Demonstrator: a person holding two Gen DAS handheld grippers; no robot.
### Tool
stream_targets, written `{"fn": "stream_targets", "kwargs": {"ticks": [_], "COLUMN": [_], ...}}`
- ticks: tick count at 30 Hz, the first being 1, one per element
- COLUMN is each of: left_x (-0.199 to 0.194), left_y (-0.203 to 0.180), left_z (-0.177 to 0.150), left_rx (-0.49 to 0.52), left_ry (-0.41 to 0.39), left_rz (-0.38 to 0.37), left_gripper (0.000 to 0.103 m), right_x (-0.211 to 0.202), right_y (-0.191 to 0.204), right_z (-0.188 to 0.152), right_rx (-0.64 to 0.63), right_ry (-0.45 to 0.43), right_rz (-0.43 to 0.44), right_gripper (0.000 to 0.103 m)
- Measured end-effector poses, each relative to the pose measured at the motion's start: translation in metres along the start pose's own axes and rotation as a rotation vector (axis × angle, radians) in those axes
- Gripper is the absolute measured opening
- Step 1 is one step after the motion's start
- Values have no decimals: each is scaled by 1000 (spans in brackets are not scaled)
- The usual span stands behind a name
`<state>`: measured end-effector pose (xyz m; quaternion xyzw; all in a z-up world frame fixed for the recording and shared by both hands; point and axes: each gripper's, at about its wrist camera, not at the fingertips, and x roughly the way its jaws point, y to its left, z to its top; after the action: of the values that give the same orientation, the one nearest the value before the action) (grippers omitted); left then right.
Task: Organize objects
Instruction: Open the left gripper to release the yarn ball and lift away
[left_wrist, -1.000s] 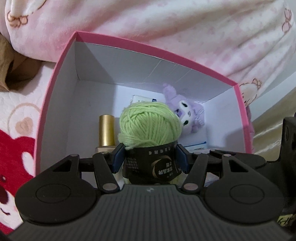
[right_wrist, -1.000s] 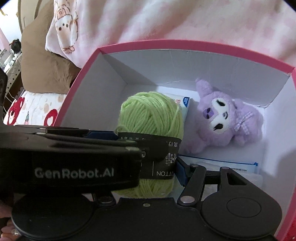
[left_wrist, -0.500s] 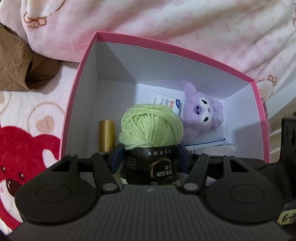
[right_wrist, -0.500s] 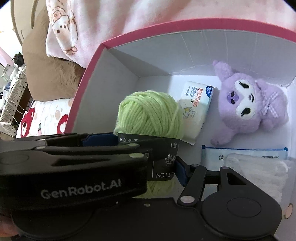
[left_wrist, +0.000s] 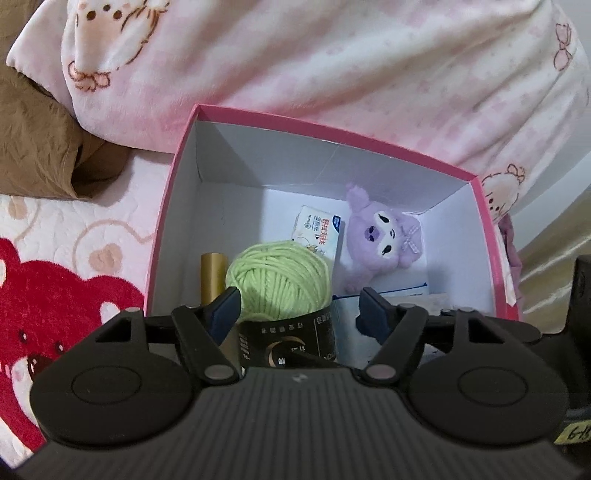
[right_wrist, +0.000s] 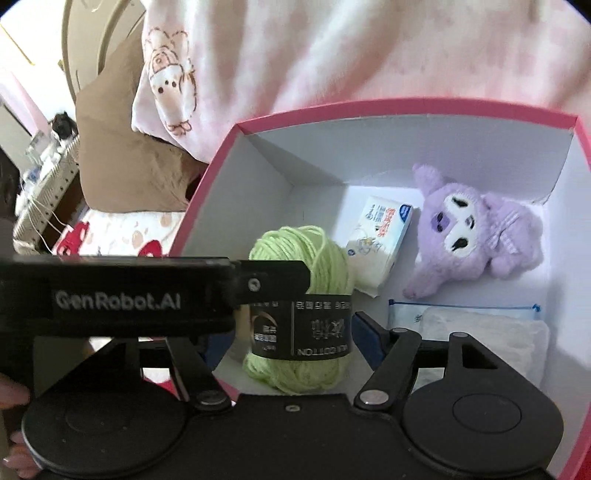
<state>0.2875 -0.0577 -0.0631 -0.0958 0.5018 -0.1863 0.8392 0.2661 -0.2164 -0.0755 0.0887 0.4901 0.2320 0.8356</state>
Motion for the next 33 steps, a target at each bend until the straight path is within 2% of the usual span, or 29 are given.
{"fn": "stream_targets", "kwargs": {"ticks": [2, 3, 4, 5, 7, 12, 15, 17, 20, 24, 26, 33], "left_x": [3, 7, 11, 14, 20, 32, 23, 14, -6, -41, -60, -125], "left_y": [0, 1, 3, 2, 1, 3, 0, -2, -10, -23, -29, -41], "left_z": [-2, -3, -4, -5, -8, -12, -10, -9, -8, -8, -11, -29], "left_rx": [1, -5, -14, -13, -2, -7, -7, -3, 9, 48, 78, 181], "left_ry": [12, 22, 25, 16, 3, 3, 7, 15, 22, 34, 26, -13], "left_rz": [-14, -20, -22, -15, 11, 53, 66, 62, 66, 81, 91, 116], "left_gripper": [53, 51, 49, 46, 46, 49, 51, 56, 69, 80, 88, 91], "right_x": [-5, -6, -5, -3, 0, 3, -11, -26, -51, -86, -105, -157], "right_y": [-1, -1, 0, 2, 5, 2, 4, 6, 16, 32, 42, 73], "right_z": [-1, -2, -3, -2, -4, -7, -14, -18, -21, -24, -26, -39], "right_rx": [-15, -21, -34, -49, -78, -83, -83, -79, -113, -156, -177, -217], "right_ry": [-9, -14, -19, -22, -25, -23, -67, -97, -123, -143, -166, -177], "right_rz": [6, 4, -8, -22, -37, -45, -42, -30, -45, -88, -106, -160], "right_gripper": [72, 69, 55, 48, 43, 43, 44, 44, 45, 47, 52, 60]}}
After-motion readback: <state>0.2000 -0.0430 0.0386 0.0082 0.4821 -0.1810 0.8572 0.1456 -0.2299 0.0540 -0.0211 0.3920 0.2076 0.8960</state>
